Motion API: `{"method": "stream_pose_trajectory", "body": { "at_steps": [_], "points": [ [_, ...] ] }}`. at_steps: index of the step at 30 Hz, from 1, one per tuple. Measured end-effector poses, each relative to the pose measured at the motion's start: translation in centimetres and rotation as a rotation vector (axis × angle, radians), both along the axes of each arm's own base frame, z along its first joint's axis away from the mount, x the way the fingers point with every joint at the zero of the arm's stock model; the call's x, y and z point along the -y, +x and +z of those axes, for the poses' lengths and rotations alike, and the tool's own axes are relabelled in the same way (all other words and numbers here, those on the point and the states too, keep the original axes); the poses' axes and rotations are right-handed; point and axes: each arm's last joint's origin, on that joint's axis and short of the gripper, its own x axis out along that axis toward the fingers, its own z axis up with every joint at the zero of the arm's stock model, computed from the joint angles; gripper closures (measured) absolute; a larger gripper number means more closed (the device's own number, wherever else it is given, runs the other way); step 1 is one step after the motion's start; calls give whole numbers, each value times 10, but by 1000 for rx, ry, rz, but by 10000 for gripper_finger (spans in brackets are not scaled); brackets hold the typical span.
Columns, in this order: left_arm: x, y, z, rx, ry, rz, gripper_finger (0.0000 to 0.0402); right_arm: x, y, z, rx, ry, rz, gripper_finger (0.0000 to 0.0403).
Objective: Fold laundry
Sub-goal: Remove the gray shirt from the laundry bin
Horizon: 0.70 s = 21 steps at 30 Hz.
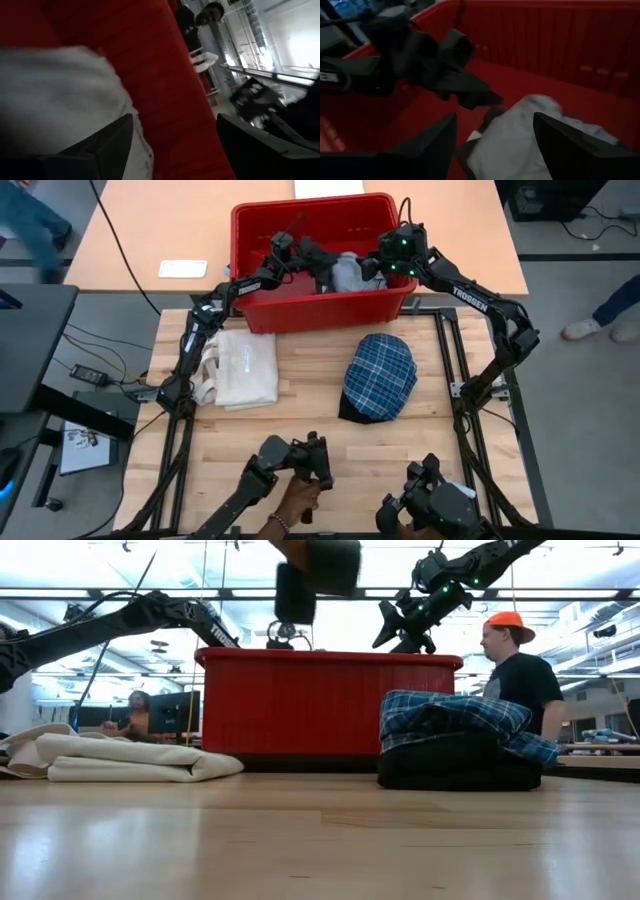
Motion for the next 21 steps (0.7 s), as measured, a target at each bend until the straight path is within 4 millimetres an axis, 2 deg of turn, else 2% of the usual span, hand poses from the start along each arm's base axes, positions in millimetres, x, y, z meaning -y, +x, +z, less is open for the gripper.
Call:
{"method": "stream_pose_trajectory", "body": {
  "at_steps": [5,9,11,15,21],
  "points": [
    [0,-13,27,-31,67,7,137,0,0,1,7,-4,4,133],
    [7,-24,40,-175,53,22,160,0,1,1,20,8,15,133],
    [11,-27,34,-261,-25,15,166,0,1,1,27,8,21,133],
    [21,-24,8,-404,-176,-25,162,-1,2,2,45,12,32,133],
    [38,-3,-2,-472,-203,-11,127,-3,4,3,56,15,58,133]
  ]
}}
